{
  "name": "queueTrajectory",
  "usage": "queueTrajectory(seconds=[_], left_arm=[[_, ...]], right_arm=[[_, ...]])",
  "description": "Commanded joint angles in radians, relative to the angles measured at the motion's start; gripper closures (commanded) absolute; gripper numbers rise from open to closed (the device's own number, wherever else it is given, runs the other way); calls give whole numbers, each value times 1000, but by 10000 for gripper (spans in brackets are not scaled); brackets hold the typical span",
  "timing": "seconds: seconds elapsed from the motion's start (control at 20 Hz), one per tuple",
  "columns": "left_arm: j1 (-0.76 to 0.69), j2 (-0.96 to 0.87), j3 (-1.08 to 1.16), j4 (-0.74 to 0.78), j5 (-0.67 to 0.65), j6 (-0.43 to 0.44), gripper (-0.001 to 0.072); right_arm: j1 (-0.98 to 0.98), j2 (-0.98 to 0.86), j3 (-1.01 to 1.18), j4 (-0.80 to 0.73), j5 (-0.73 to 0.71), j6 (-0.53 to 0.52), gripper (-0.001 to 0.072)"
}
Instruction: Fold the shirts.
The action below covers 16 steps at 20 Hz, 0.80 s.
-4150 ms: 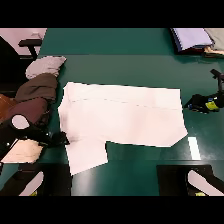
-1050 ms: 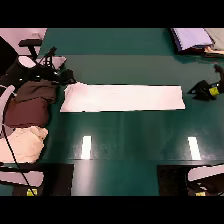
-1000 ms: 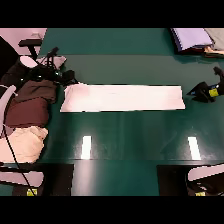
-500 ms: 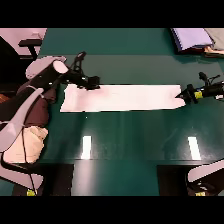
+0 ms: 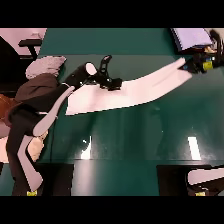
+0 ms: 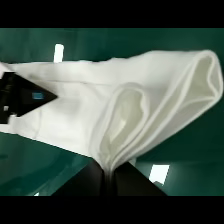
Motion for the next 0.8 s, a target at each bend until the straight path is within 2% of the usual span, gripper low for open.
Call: queueTrajectory(seconds=[0.0,0.3,0.4,0.55,0.65,0.75], left_arm=[[-42,-90,91,3,-28,-24,684],[-51,-105,104,9,-53,-39,684],[-38,-105,151,38,-126,-37,684],[28,-78,306,229,-334,-40,684],[101,32,309,377,-382,-44,684],[203,162,309,460,-412,-45,683]], right_arm=[[122,40,148,68,21,35,699],[326,40,241,84,-21,57,700],[374,37,241,90,-51,58,699],[449,18,241,121,-84,56,699],[517,-15,241,172,-96,40,699],[605,-63,241,211,-159,8,699]])
